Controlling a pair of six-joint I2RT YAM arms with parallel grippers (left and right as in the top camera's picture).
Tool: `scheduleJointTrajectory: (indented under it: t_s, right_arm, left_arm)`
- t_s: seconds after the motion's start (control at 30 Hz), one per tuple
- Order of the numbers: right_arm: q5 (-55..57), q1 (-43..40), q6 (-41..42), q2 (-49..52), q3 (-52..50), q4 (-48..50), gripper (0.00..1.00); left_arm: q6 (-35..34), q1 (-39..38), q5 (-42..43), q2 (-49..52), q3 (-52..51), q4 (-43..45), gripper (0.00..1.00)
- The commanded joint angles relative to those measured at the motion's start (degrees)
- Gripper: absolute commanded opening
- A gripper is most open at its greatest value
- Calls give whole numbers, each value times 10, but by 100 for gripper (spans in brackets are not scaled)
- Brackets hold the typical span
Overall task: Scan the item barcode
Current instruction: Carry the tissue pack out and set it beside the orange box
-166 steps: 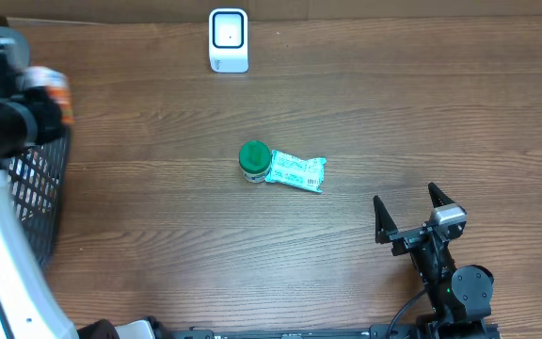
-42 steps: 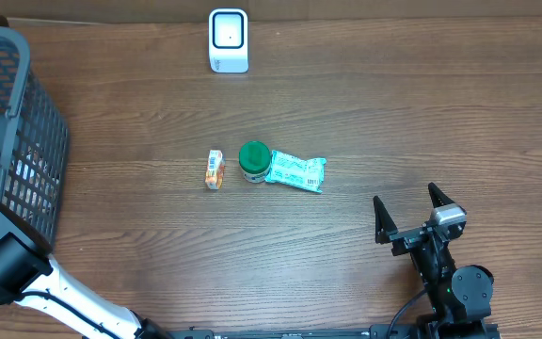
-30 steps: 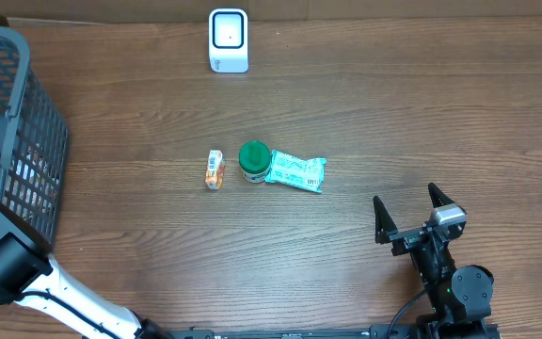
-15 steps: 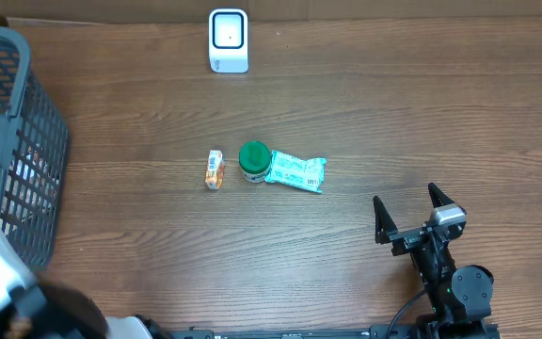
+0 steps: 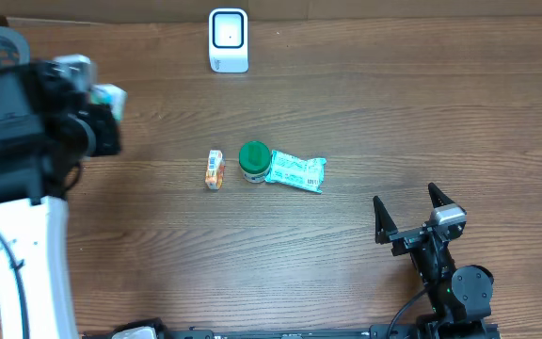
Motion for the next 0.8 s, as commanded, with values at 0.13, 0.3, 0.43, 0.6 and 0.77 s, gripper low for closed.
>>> scheduleJointTrajectory:
  t_s: [0.13,0.3,0.43,0.6,0.77]
  right_arm:
    - [-3,-1,0,-4,-6,3,100]
    - [-3,-1,-1,-4,-6,3,100]
    - [-3,-1,0,-4,-6,3,100]
    - [-3,-1,0,-4,-6,3,100]
    - [-3,-1,-1,-4,-6,3,100]
  left_arm:
    - [-85,-76,-60,23,-160,61,4]
    - [-85,-103,-56,61,-271,180,4]
    - [-101,-130,-38,127,-300,250,4]
    - [-151,-144,-29,177,-300,278,4]
    - [-172,-155,8,202,-300,309,31]
